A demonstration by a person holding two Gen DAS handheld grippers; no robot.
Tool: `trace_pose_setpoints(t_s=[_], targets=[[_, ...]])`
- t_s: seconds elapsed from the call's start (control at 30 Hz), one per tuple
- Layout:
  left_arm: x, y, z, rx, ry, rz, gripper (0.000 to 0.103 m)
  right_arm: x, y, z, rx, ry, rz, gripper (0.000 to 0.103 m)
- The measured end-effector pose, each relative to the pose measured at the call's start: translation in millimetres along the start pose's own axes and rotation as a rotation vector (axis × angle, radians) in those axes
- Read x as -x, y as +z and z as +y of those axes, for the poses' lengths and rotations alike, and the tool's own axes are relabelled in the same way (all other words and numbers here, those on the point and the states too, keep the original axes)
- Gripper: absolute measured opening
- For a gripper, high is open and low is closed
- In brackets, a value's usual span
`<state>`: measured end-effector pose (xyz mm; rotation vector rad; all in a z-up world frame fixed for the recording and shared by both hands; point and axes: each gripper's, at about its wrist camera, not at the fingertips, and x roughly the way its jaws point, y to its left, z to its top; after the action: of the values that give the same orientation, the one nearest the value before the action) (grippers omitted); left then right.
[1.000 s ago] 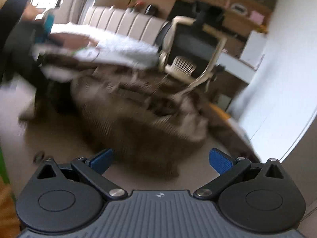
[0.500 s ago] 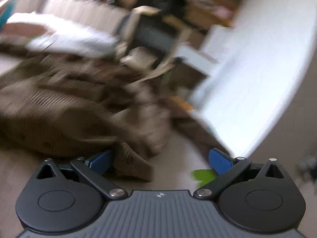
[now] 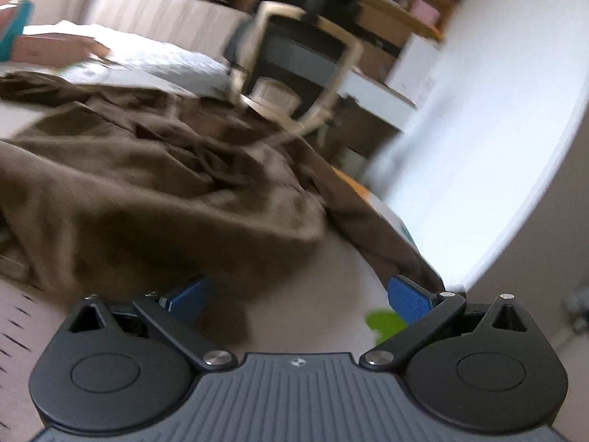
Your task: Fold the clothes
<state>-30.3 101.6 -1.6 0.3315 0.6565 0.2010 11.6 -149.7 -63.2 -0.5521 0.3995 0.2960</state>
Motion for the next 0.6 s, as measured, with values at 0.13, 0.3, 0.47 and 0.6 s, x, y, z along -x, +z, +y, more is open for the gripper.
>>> trace_pose_setpoints(t_s=[0.13, 0.3, 0.47, 0.6], targets=[[3, 7, 17, 0.060, 0.028, -0.026, 0.103, 6, 7, -2, -0.020, 0.015, -0.026, 0.103], [-2, 21, 23, 0.077, 0.026, -0.047, 0.103, 17, 5, 31, 0.094, 0.159, -0.051, 0.103], [-5, 32, 28, 0.086, 0.025, -0.059, 0.103, -2, 21, 19, 0.003, -0.019, -0.077, 0.103], [-2, 26, 30, 0.074, 0.027, -0.049, 0.103, 0, 26, -19, -0.068, -0.188, -0.108, 0.103]])
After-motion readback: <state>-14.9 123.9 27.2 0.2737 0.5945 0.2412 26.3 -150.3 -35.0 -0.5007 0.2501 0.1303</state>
